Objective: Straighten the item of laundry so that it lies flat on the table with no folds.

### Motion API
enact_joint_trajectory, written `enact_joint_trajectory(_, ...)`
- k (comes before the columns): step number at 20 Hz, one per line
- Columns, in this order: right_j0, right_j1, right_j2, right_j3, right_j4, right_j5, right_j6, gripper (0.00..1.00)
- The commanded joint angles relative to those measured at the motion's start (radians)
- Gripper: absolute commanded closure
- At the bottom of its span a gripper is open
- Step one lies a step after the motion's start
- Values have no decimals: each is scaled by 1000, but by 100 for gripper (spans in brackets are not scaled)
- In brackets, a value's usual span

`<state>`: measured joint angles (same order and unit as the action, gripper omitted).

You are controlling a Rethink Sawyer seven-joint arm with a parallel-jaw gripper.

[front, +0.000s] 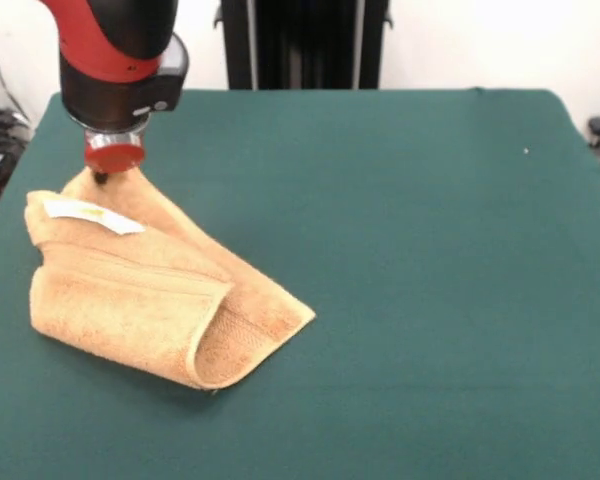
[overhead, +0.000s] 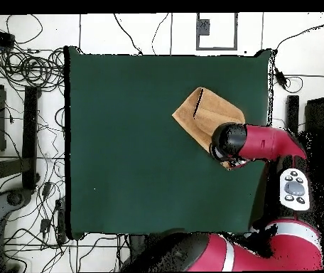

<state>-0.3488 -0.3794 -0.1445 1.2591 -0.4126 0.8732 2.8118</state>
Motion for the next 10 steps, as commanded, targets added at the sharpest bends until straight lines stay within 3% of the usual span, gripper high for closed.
enact_joint_trajectory(1, 14, 19, 14, 114, -107, -24, -173, 100)
enact_joint_trajectory(10, -44, 41, 74, 125, -146, -127, -177, 100)
